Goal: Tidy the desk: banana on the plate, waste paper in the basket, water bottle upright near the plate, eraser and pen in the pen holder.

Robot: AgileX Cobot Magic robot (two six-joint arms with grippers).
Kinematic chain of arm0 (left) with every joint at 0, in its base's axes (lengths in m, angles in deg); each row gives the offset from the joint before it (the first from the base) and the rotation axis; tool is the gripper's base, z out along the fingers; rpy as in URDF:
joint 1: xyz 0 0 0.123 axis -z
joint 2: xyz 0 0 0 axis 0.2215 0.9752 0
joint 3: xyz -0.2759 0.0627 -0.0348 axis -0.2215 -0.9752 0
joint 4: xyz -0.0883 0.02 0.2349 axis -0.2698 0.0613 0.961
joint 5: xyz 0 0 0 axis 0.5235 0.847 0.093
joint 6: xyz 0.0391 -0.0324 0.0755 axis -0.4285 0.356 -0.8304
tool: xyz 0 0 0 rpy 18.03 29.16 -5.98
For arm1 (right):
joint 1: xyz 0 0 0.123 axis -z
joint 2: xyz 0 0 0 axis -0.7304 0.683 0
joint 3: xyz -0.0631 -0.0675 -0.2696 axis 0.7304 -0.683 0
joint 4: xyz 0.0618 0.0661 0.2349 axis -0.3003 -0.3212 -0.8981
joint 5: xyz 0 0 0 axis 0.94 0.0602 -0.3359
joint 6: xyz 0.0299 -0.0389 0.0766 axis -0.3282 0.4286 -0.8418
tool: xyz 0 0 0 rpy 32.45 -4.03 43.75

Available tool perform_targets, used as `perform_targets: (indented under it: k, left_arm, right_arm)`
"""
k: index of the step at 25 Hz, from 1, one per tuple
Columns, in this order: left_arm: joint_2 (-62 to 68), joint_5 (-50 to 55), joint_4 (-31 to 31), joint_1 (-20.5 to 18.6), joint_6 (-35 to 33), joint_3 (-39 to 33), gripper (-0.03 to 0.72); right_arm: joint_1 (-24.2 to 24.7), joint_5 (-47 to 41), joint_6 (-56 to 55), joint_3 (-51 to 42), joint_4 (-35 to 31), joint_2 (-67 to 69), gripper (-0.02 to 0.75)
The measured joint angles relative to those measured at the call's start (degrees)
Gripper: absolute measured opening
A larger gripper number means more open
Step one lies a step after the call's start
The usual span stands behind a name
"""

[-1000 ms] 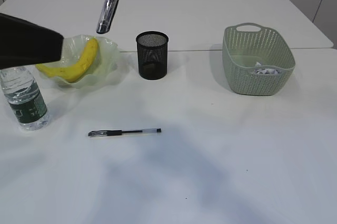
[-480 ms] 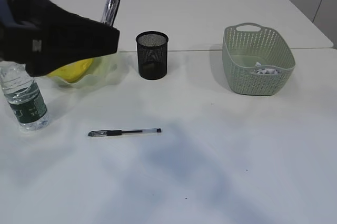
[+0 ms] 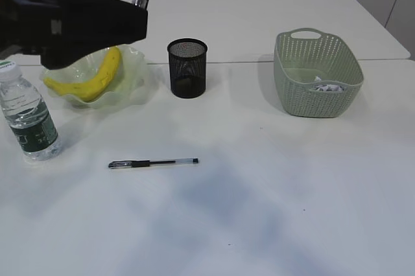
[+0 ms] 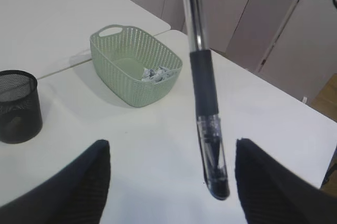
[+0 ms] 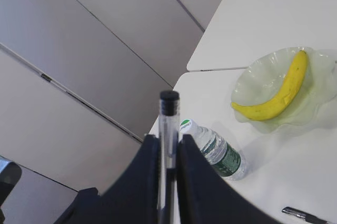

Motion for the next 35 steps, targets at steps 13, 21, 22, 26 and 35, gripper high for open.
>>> perform_targets:
  k: [13,21,22,26,35]
  left_arm:
    - [4.32,-3.02,-2.19,3.57,-4.53,0.0,0.53]
    - [5.96,-4.17,-2.95,3.57,-4.63,2.81,0.53]
    - [6.43,-4.17,-2.95,3.57,-4.63,3.42,0.529]
    - [8.64,-3.88,-3.08,3.57,-4.63,4.25,0.529]
    - [9.85,-2.56,-3.64,3.57,-4.63,4.25,0.393]
  right_arm:
    - [0.0,0.0,0.0,0.0,0.0,0.09,0.041]
    - [0.0,0.0,0.1,0.0,0.0,0.09,0.041]
    - [0.0,0.0,0.1,0.0,0.0,0.09,0.041]
    - [0.0,-0.1,0.1,0.0,0.0,0.09,0.041]
    - [0.0,-0.1,1.16,0.0,0.0,0.09,0.041]
